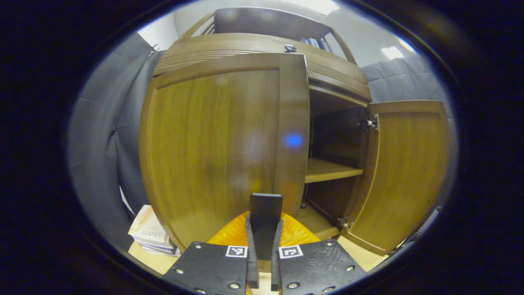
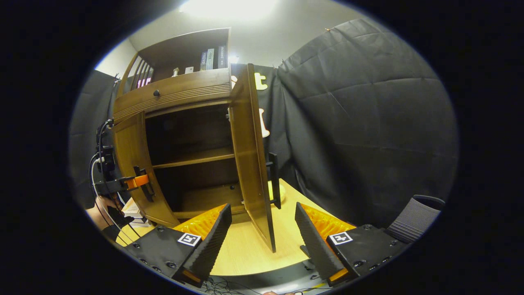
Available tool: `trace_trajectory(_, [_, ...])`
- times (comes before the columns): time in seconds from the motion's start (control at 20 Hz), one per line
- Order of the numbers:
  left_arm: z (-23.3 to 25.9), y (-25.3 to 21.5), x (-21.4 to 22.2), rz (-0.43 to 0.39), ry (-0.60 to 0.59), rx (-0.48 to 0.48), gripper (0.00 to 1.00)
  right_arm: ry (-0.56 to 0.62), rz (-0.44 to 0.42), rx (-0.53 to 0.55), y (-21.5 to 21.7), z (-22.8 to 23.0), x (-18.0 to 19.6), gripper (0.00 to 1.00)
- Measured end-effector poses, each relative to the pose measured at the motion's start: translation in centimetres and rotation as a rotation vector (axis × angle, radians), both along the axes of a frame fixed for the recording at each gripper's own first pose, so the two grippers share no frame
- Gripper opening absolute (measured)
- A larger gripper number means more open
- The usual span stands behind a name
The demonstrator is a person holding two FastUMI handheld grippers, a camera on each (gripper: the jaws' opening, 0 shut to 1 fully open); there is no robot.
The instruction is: Open the right door of the double-door shoe cabinet with the right hand, and open the left door with the left hand.
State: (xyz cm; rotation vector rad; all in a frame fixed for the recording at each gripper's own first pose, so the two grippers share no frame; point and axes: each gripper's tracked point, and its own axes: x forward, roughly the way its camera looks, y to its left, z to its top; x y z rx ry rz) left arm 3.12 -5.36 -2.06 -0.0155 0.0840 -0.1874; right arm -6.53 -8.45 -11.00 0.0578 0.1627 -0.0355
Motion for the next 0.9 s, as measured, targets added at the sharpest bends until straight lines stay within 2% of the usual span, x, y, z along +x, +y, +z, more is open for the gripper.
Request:
trace_trajectory(0.3, [0.2,3.1,-4.9,0.016,-0.016,-0.014,0.15,0.02,0.084,0.007,2.2,-0.6,1.3,0.93])
trace_trajectory(0.35, [0.1,3.6,-5.5,0.016,-0.015,-0.013,0.11,0.019,0.095,0.009,2.6,-0.6,1.6,0.93])
trace_trajectory(0.45, [0.1,4.6,-6.5,0.018,-0.009,-0.034,0.11,0.017,0.116,0.012,3.3,-0.6,2.0,0.93])
trace_trajectory(0.5, [0.0,5.1,-7.1,0.023,-0.006,-0.048,0.15,0.019,0.131,0.015,3.8,-0.7,2.2,0.93])
trace_trajectory(0.6, [0.0,6.3,-8.2,0.039,-0.008,-0.047,0.15,0.023,0.162,0.015,4.8,-0.7,2.6,0.98])
trace_trajectory(0.65, [0.0,7.0,-8.9,0.05,-0.009,-0.044,0.11,0.025,0.179,0.013,5.3,-0.8,2.7,1.0])
trace_trajectory(0.9, [0.2,10.3,-11.4,0.102,-0.025,-0.051,0.14,0.038,0.25,0.003,7.6,-0.6,3.1,0.93])
